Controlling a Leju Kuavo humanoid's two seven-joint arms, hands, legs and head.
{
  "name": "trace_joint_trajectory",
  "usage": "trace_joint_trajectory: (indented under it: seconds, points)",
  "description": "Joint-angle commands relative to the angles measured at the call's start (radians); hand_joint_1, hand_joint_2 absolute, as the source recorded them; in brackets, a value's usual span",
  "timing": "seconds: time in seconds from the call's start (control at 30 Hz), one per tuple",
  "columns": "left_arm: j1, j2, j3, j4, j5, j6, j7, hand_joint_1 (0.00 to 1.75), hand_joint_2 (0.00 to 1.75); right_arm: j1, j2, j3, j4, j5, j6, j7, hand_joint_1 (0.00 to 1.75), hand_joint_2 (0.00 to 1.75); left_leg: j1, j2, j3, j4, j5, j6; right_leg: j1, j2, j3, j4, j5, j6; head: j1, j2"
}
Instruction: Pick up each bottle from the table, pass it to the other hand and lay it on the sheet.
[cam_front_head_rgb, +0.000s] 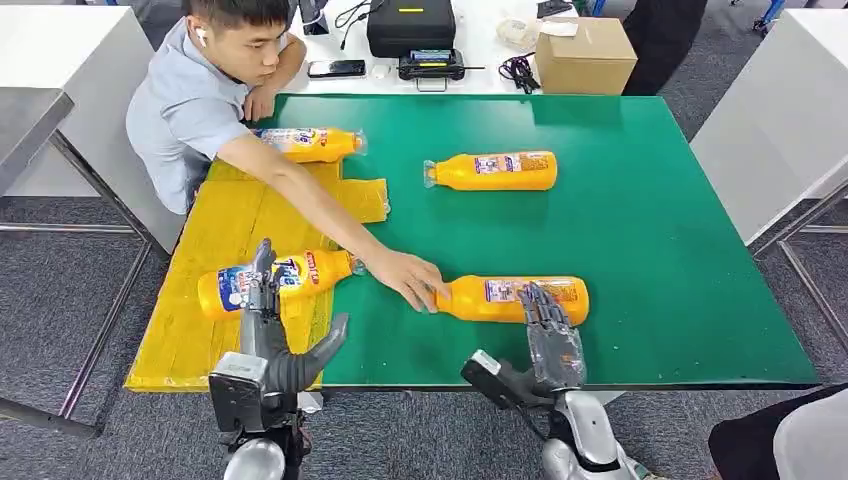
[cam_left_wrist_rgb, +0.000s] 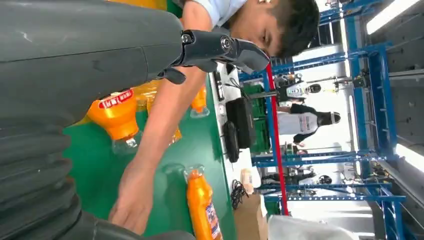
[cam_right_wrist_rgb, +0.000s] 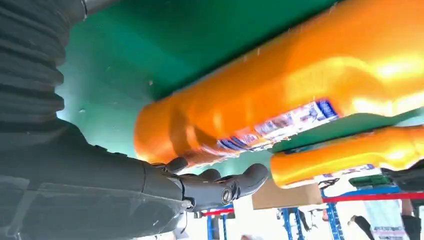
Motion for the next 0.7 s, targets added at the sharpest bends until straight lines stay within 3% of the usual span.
trace_joint_trajectory:
  seconds: [0.03, 0.7]
  points:
    - [0.005, 0.032, 0.026, 0.005, -0.022, 0.000, 0.024, 0.00, 1.75, -0.029, -0.050, -0.017, 0.023, 0.113, 0.005, 0.061, 0.00, 1.75, 0.001, 0.002, 0.005, -0.001, -0.002, -0.002, 0.002, 0.001, 0.005, -0.001, -0.001, -0.003, 0.000, 0.000]
    - [0.010, 0.032, -0.011, 0.000, -0.027, -0.019, 0.032, 0.00, 1.75, -0.099, -0.118, 0.037, 0.000, 0.180, 0.120, 0.137, 0.00, 1.75, 0.001, 0.003, 0.005, 0.000, -0.002, -0.002, 0.002, 0.002, 0.005, 0.000, -0.001, -0.003, 0.000, 0.000]
